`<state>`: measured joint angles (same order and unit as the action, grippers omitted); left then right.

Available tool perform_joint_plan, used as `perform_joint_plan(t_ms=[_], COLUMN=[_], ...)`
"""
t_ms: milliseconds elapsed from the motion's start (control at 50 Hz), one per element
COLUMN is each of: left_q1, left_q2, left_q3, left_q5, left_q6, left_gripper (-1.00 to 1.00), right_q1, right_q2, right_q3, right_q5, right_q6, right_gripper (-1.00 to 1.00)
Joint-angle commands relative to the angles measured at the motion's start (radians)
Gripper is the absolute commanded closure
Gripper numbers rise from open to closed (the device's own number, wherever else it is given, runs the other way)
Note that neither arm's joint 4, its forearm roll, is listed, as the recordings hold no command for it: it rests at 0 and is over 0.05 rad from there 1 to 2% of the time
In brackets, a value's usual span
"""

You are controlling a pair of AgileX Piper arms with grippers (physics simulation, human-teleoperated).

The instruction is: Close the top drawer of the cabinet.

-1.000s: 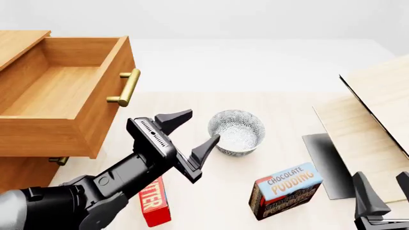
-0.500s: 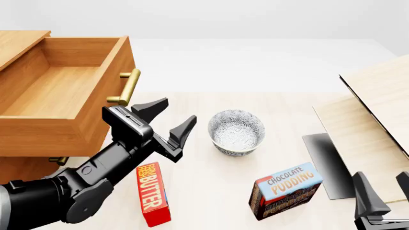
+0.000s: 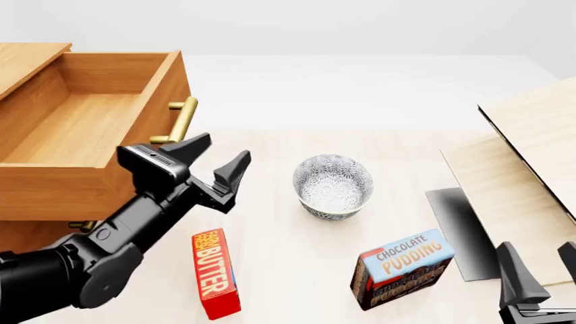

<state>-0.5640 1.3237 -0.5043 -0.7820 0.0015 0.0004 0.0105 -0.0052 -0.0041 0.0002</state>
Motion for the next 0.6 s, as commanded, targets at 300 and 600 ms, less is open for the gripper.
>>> perform_joint_plan(t_ms=[300,600], left_q1=[0.091,0.134], left_q2=[0.012,0.014], left_q3=[0.015,0.016], left_q5=[0.003,0.009], left_q6=[-0.066,-0.09], left_gripper=[-1.0,-1.0], right_q1=[0.0,0.0], right_q2=[0.0,0.0], right_q3=[0.0,0.0], right_q5=[0.0,0.0], right_q6=[0.0,0.0], right_gripper=[-1.0,-1.0])
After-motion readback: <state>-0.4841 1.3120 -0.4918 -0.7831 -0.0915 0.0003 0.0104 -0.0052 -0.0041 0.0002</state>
